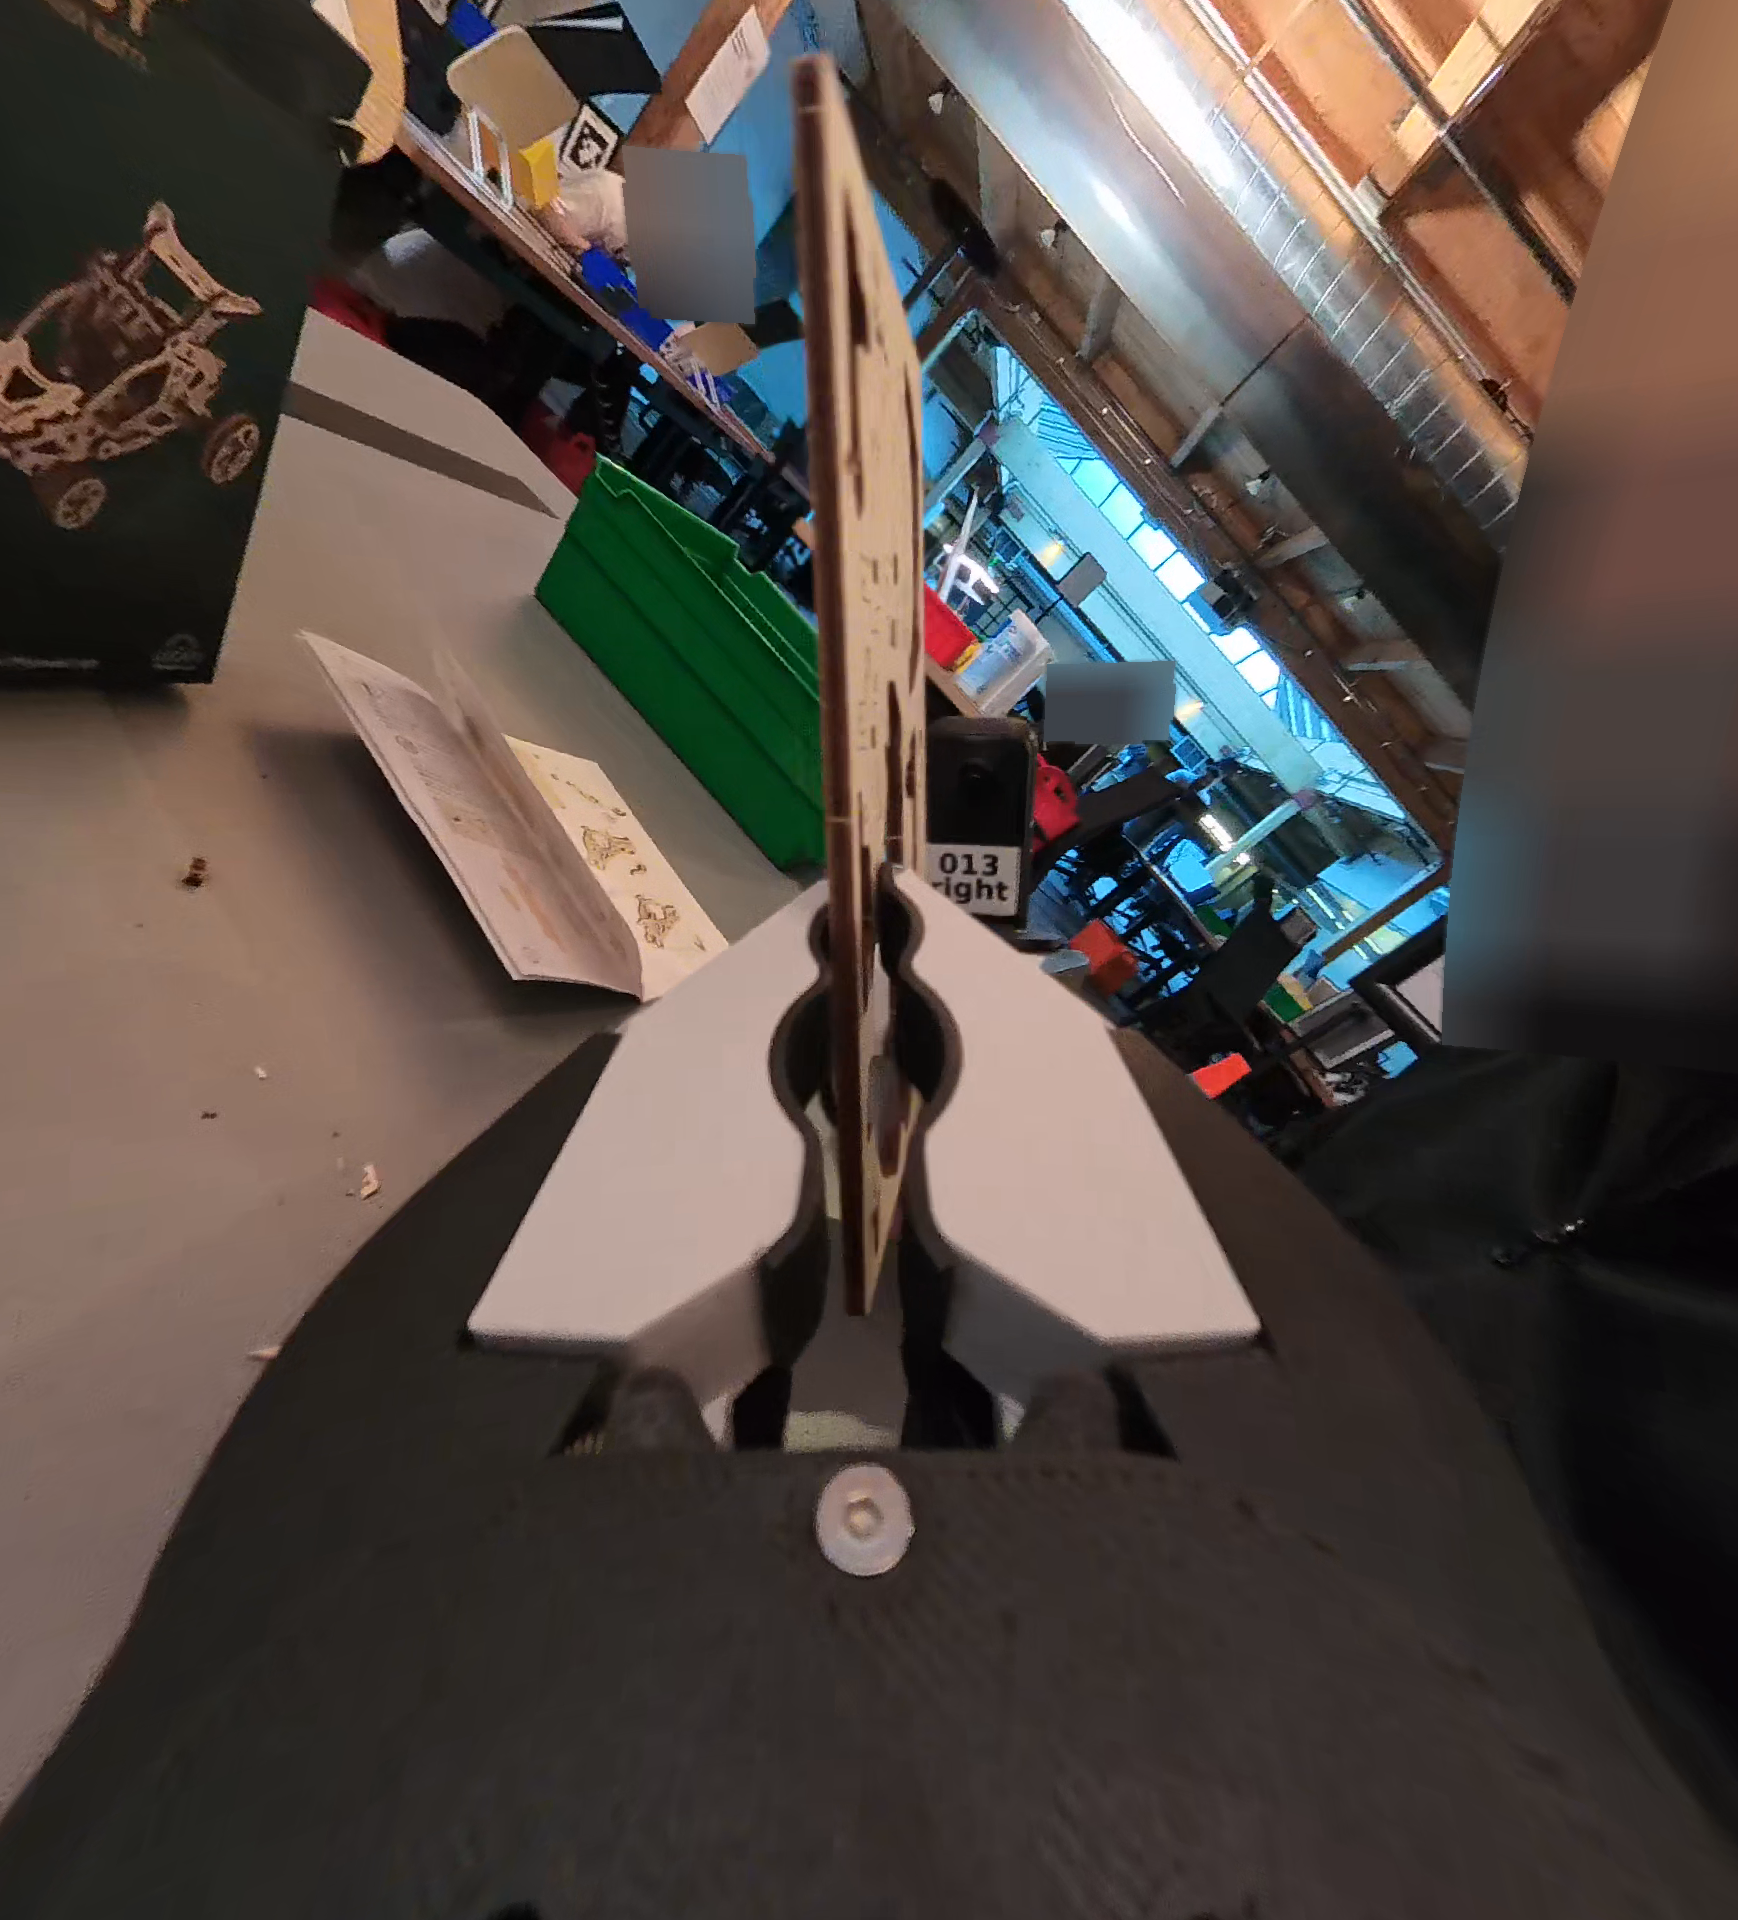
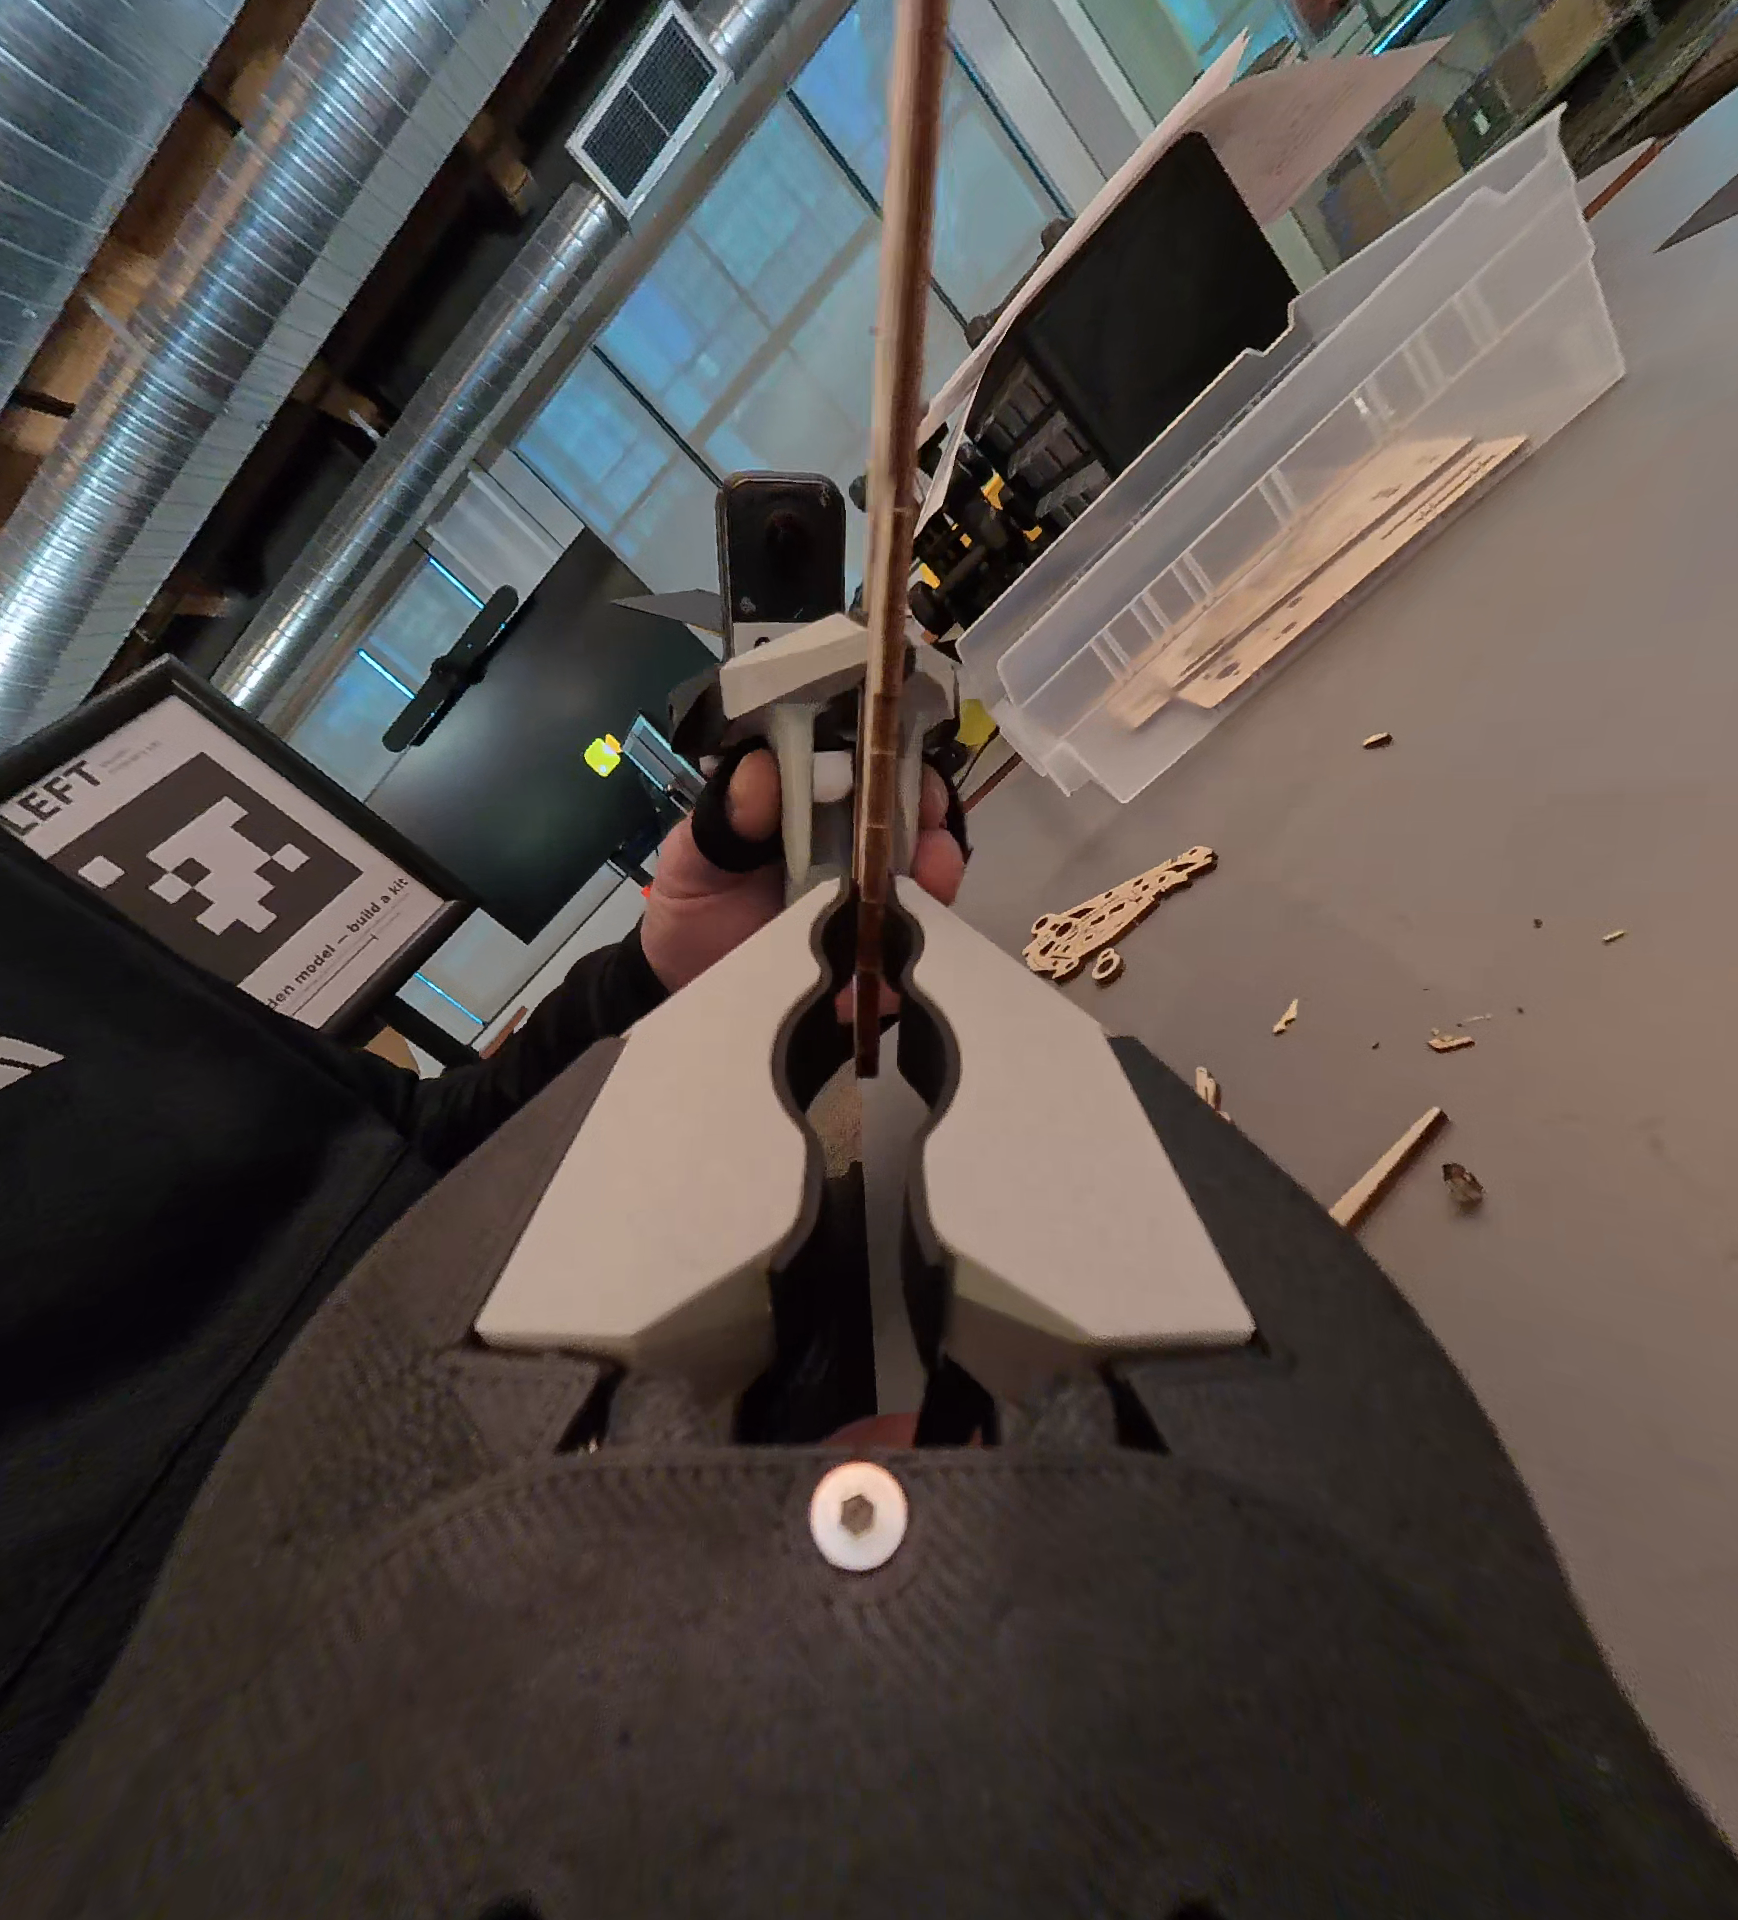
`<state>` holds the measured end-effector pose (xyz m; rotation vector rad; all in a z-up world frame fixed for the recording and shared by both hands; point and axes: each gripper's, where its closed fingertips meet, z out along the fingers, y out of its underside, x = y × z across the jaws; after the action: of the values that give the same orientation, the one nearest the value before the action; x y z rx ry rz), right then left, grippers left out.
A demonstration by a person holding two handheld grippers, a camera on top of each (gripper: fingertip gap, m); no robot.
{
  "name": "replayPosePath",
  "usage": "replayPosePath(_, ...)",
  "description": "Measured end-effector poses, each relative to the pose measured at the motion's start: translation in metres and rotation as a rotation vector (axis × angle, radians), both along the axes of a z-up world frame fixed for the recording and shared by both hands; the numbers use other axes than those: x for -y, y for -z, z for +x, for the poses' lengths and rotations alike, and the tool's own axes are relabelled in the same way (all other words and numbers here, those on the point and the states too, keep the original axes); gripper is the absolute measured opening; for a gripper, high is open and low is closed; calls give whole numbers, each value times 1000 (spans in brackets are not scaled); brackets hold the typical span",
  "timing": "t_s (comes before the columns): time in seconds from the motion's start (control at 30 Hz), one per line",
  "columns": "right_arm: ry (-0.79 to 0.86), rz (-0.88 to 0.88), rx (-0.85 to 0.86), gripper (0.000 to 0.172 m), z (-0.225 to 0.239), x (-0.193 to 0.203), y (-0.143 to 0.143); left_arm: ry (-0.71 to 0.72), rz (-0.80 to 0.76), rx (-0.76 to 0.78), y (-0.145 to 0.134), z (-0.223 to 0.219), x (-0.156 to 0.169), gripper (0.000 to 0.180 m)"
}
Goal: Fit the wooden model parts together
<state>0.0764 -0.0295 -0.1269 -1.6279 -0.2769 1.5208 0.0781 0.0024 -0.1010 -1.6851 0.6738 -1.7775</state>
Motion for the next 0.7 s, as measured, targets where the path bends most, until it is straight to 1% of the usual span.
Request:
replayPosePath(0.07,29,-3,-10,4,5,-4,-1,-13,-2,-26,2,2,-1,0)
replayPosePath(0.13,58,-1,-12,15,10,-9,-3,-1,-9,-38,2,5,1,0)
replayPosePath(0.23,73,12,-15,10,16,-14,-9,-12,-26,-51,2,6,1,0)
replayPosePath(0.27,67,15,-15,5,16,-15,-10,-21,-26,-57,2,6,0,0)
replayPosePath(0.33,43,3,-27,3,14,-14,-11,-33,-23,-68,1,6,0,1)
replayPosePath(0.4,21,-18,-75,1,14,-14,-14,-39,-21,-72,0,5,0,1)
replayPosePath(0.47,13,-27,-106,2,14,-13,-15,-50,-21,-71,-2,4,-1,0)
replayPosePath(0.53,33,-46,-127,14,17,-16,-15,-77,-24,-64,-5,1,-5,0)
replayPosePath(0.57,39,-49,-126,18,19,-16,-15,-76,-31,-61,-6,0,-5,0)
replayPosePath(0.7,72,-39,-96,15,25,-17,-14,-84,-55,-50,-6,-4,-7,0)
